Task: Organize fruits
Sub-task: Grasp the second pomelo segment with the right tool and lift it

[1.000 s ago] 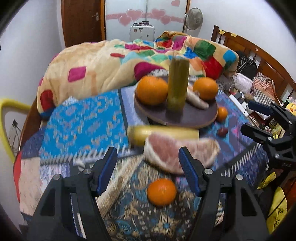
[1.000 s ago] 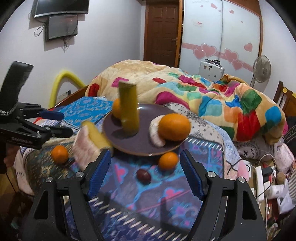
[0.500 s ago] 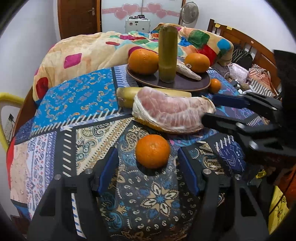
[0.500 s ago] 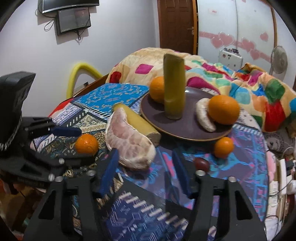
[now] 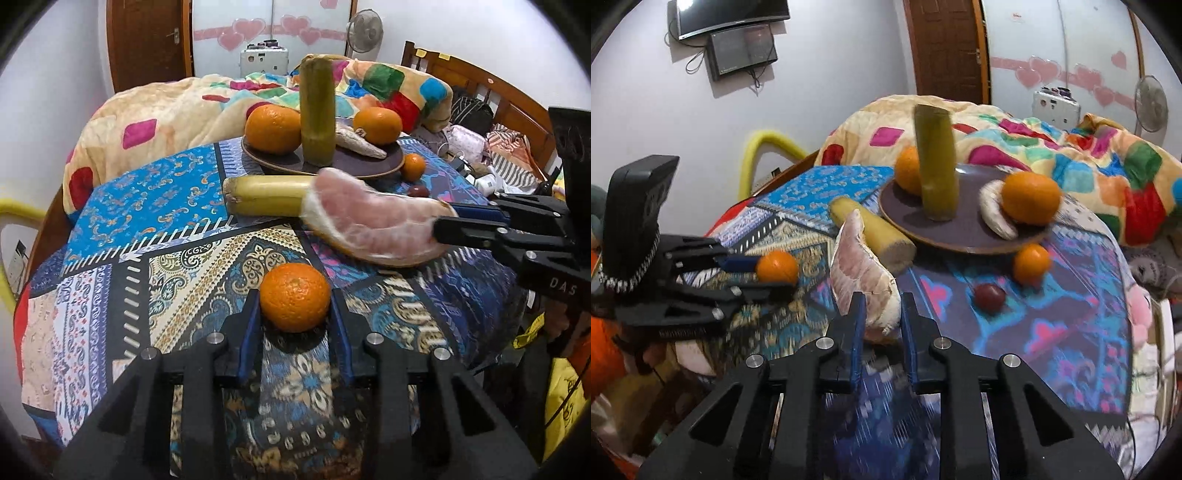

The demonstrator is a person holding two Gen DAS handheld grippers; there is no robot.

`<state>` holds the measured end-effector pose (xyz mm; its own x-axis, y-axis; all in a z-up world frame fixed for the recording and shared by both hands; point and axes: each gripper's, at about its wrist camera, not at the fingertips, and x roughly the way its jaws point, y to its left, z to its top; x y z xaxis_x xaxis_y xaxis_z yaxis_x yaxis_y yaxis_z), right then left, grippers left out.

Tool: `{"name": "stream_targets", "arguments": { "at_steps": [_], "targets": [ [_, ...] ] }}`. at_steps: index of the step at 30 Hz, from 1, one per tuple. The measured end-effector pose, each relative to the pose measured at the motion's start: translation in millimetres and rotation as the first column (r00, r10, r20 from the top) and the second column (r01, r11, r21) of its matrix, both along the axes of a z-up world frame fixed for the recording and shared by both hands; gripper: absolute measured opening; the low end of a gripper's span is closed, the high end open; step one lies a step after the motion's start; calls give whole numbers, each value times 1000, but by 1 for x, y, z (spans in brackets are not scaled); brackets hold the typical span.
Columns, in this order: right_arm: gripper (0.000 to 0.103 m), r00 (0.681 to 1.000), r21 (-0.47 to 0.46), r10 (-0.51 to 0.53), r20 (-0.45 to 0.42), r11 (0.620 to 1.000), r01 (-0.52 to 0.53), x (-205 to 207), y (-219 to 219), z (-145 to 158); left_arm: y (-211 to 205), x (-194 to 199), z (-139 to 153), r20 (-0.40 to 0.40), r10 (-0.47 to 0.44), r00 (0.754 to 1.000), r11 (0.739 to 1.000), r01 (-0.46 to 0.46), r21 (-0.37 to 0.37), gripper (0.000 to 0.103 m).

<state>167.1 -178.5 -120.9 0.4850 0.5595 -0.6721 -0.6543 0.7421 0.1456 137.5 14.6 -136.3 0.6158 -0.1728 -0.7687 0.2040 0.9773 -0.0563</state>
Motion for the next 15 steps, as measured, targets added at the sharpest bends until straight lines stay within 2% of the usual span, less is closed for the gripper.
{"name": "stream_targets", "arguments": {
  "at_steps": [6, 11, 13, 15],
  "targets": [
    [17, 996, -4, -71, -46, 997, 71, -20, -36, 1, -5, -23, 12, 19, -22, 1000, 1000, 22, 1, 36],
    [20, 993, -48, -119, -24, 992, 118, -26, -48, 1, -10, -33, 18, 31, -32, 999, 999, 32, -5, 36],
    [25, 988, -92, -153, 26, 984, 155, -26, -49, 3, -12, -35, 19, 36, -34, 999, 999, 34, -6, 36],
    [42, 985, -115, -159, 61, 980, 165, -24, -48, 3, -12, -36, 20, 38, -36, 999, 999, 36, -6, 36]
  ]
}}
